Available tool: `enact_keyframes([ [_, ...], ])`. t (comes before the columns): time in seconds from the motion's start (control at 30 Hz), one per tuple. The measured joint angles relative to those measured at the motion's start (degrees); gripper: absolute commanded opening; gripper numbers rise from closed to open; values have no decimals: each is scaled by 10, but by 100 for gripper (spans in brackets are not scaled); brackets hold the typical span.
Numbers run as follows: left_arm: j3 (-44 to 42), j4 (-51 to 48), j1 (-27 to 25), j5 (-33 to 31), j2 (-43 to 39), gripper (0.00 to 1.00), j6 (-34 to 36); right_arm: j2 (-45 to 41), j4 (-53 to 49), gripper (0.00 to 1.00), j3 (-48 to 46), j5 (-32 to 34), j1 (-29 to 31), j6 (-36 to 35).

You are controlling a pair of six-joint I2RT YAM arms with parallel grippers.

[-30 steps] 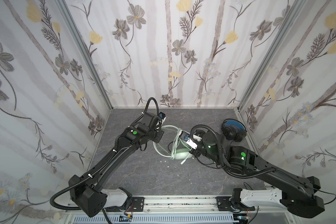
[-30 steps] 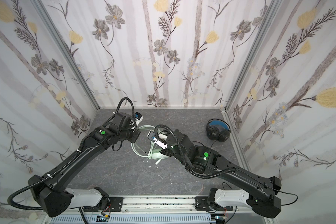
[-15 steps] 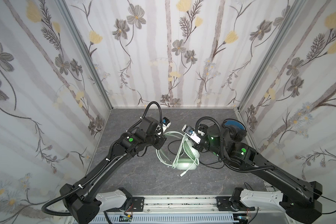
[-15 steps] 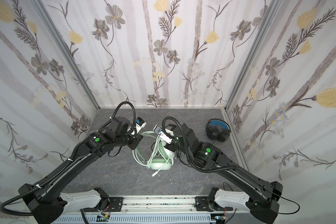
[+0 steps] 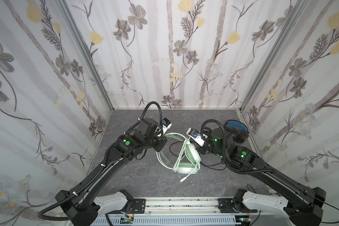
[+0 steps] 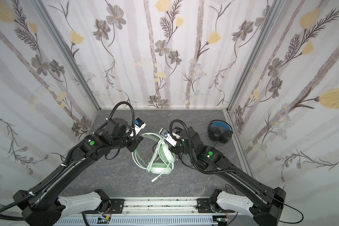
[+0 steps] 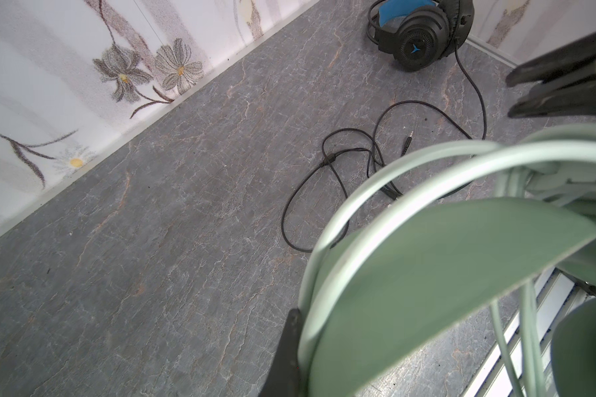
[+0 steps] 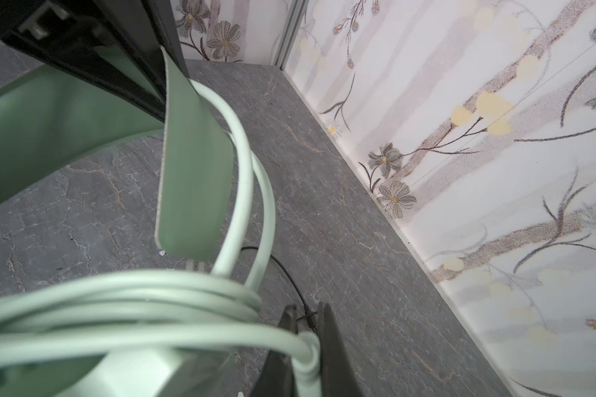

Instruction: Wrap the headphones

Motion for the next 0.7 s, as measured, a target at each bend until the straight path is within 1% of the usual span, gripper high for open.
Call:
enact_keyframes([
  [0.2,7,-14,-4,-4,-2,0,0,6,5,6,-7,-28,-5,0],
  [0.37,9,-23,-6,-4,-3,0,-1,8,11,12,-16,-46,-10,-1],
  [0.53,16,-30,-7,0,-3,0,-2,6,23,26,-29,-46,-12,-2],
  [0.6,20,-30,-8,8,-2,0,-2,3,22,33,-35,-46,-24,-2],
  [0.7,25,-23,-8,19,2,0,-8,-4,24,38,-44,-33,-37,-2],
])
